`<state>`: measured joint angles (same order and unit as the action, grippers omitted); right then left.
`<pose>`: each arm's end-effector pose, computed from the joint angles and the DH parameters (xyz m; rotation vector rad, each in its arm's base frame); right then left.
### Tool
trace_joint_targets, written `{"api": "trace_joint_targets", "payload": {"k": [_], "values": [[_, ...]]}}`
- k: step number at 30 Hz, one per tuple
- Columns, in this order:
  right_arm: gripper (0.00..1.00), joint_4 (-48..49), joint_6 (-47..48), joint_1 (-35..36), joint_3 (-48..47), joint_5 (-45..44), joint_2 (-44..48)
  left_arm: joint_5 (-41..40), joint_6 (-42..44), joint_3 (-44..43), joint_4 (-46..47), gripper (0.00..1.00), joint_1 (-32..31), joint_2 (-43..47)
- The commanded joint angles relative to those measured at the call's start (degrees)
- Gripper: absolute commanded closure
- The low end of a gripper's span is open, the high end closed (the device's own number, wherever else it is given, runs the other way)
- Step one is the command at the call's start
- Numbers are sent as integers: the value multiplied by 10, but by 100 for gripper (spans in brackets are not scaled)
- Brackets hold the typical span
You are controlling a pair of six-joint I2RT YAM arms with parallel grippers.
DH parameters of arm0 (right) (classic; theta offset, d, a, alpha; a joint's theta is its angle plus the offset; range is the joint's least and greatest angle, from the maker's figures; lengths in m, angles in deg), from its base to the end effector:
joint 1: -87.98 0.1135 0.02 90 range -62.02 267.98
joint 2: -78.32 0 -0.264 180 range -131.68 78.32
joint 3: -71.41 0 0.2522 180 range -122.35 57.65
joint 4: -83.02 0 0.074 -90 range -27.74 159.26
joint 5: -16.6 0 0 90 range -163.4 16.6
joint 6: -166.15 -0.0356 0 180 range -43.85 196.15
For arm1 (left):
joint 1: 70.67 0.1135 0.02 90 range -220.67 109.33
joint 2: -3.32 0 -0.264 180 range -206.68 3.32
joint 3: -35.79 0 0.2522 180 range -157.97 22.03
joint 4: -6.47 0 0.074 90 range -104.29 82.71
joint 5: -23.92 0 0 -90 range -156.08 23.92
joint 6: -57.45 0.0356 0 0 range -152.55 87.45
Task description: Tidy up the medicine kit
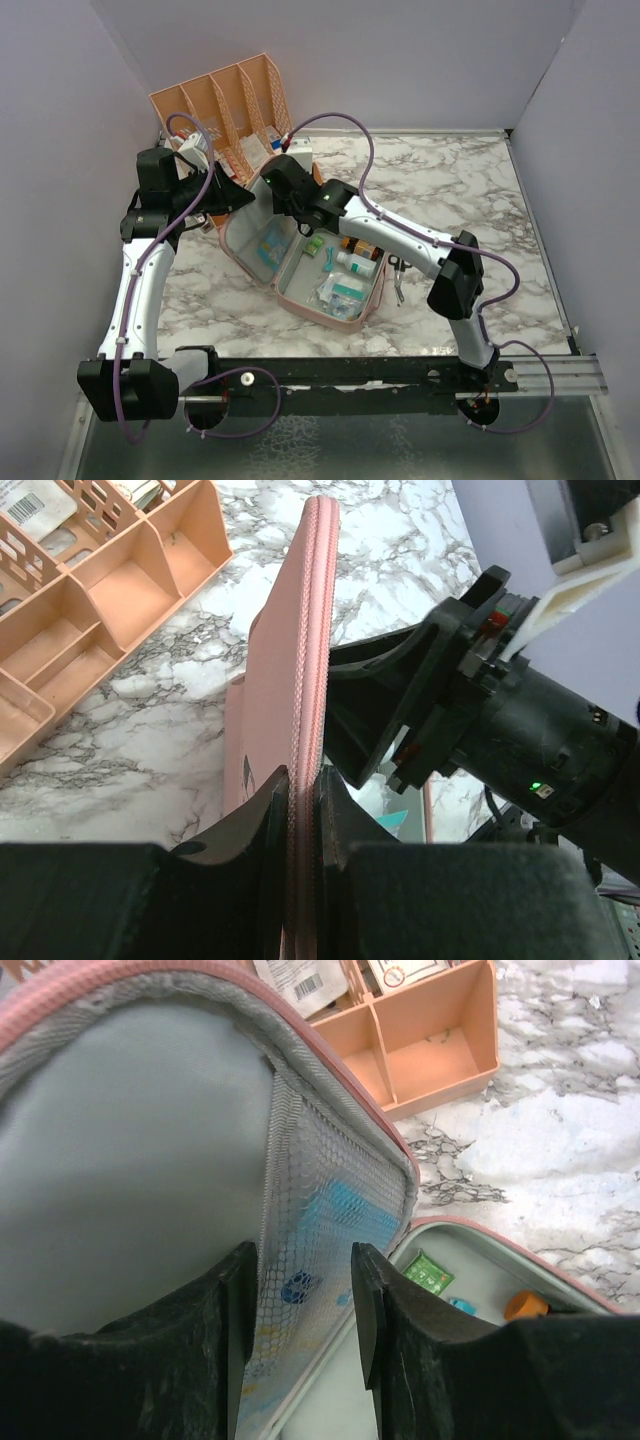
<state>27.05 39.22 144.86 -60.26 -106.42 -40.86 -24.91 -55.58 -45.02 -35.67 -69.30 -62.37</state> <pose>0.2732 0.3833 0.3271 -0.1040 2.1937 0.2426 0.2451 -0.0176 0.3741 0.0270 2.0493 -0.9666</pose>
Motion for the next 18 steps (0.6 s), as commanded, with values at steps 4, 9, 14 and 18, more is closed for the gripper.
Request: {"api": "trace_joint_targets", "payload": {"k": [4,9,14,18], "values": [[53,168,110,-1,104,88,151,21,-4,6,6,100,-2,11],[52,248,121,-2,211,73,240,21,-4,8,6,100,-2,13],[52,246,129,-4,283,-1,298,21,-5,8,7,100,-2,16],[52,200,124,-28,333,-32,334,22,-5,12,7,100,-2,21]]}}
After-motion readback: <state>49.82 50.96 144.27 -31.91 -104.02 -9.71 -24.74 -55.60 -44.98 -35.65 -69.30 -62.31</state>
